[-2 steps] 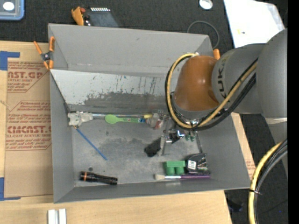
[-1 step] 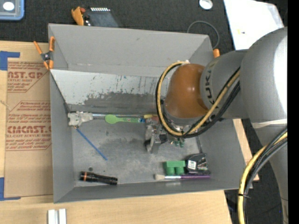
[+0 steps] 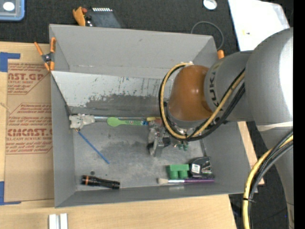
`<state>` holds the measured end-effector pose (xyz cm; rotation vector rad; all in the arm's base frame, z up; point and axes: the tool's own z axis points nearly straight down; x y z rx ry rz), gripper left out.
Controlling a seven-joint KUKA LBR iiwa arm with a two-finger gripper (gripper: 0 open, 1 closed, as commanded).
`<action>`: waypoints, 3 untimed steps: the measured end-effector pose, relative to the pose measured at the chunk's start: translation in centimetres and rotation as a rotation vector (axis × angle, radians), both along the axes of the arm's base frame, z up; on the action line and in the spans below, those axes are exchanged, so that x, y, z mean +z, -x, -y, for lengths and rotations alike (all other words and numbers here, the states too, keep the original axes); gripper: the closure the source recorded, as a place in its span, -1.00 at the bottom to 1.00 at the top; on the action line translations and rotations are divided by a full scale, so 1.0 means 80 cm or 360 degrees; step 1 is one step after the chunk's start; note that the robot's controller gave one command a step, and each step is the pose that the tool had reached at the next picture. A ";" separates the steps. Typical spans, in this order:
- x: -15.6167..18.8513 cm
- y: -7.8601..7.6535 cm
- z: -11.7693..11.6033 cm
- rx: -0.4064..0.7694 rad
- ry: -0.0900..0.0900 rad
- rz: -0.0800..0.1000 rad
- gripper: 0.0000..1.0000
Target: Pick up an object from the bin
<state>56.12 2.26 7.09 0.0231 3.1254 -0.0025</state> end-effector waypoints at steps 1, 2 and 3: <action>0.076 0.010 0.009 0.0000 0.0001 -0.0009 1.00; 0.224 0.074 0.049 0.0033 0.0002 -0.0009 1.00; 0.224 0.074 0.049 0.0034 0.0002 -0.0009 1.00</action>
Offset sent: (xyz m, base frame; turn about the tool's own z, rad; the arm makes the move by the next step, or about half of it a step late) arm -0.0600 -0.0395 0.1796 -0.0213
